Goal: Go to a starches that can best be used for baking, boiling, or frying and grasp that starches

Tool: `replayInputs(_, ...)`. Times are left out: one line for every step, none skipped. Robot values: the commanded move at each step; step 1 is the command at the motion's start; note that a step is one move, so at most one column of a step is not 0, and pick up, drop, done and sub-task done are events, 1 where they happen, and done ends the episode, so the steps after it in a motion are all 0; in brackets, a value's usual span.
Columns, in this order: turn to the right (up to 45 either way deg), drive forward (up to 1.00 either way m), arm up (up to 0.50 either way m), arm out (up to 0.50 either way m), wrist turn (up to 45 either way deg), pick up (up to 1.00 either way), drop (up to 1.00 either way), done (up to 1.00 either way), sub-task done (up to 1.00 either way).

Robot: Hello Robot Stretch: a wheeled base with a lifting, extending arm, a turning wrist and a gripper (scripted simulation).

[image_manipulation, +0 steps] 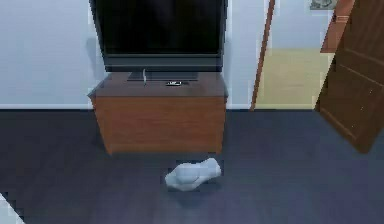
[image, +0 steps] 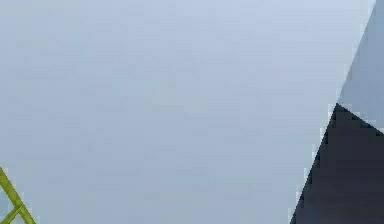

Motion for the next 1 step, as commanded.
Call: replayInputs(45.0,0.0,0.0,0.0,0.0,0.0,0.0,0.0,0.0)
